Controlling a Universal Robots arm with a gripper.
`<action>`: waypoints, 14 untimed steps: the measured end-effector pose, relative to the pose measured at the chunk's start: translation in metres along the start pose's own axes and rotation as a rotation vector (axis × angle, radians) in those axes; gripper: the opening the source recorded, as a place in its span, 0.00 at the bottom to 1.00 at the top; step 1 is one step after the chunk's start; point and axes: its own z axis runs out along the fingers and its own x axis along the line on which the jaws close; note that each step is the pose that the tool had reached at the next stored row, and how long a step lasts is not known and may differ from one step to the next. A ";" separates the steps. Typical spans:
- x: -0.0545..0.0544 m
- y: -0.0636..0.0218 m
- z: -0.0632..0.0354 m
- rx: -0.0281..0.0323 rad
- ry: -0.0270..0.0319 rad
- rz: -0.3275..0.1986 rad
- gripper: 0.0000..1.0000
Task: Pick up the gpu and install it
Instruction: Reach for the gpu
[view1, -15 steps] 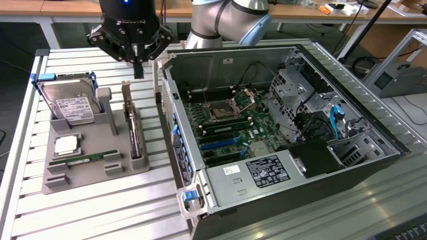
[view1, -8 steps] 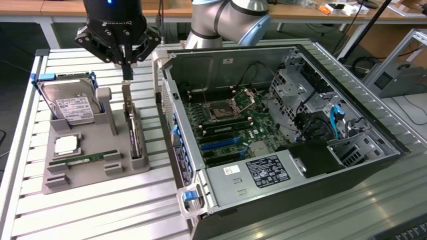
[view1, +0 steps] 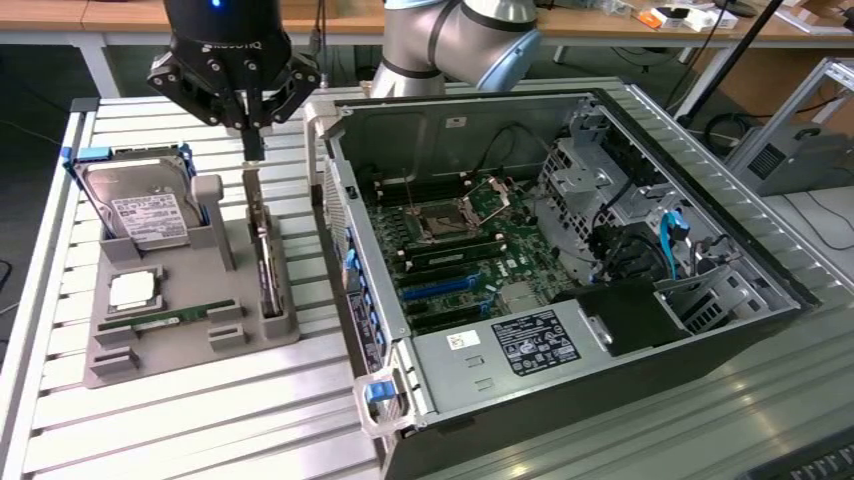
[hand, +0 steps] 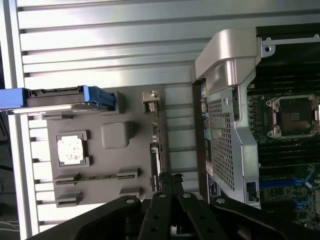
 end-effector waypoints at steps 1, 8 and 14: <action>0.001 -0.0008 0.0001 -0.0002 -0.0002 0.000 0.11; 0.006 -0.0120 -0.0005 0.0003 -0.0002 0.000 0.11; 0.011 -0.0261 -0.0010 0.0008 -0.0003 0.000 0.11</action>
